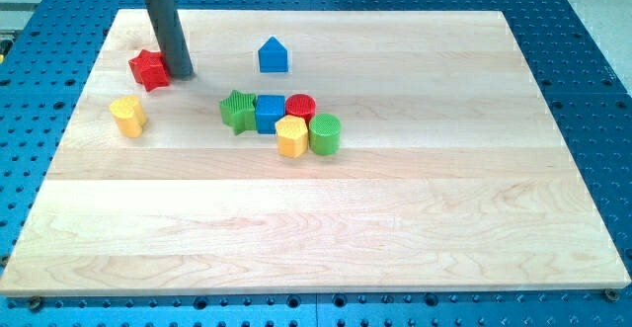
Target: Push the heart to the bottom left side of the red star
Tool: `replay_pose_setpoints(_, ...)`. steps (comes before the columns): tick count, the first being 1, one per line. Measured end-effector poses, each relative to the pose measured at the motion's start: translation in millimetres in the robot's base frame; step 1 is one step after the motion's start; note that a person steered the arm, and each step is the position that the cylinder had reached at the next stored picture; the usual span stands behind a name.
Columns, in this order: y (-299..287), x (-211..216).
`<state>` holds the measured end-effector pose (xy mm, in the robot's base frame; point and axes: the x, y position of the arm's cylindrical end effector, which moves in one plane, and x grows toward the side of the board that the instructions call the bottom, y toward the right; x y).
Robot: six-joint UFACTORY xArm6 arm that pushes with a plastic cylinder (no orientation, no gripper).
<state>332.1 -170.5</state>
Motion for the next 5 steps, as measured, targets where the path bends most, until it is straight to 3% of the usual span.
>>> replay_pose_setpoints(1, 27, 58)
replay_pose_setpoints(2, 1, 78)
replay_pose_setpoints(5, -9, 90)
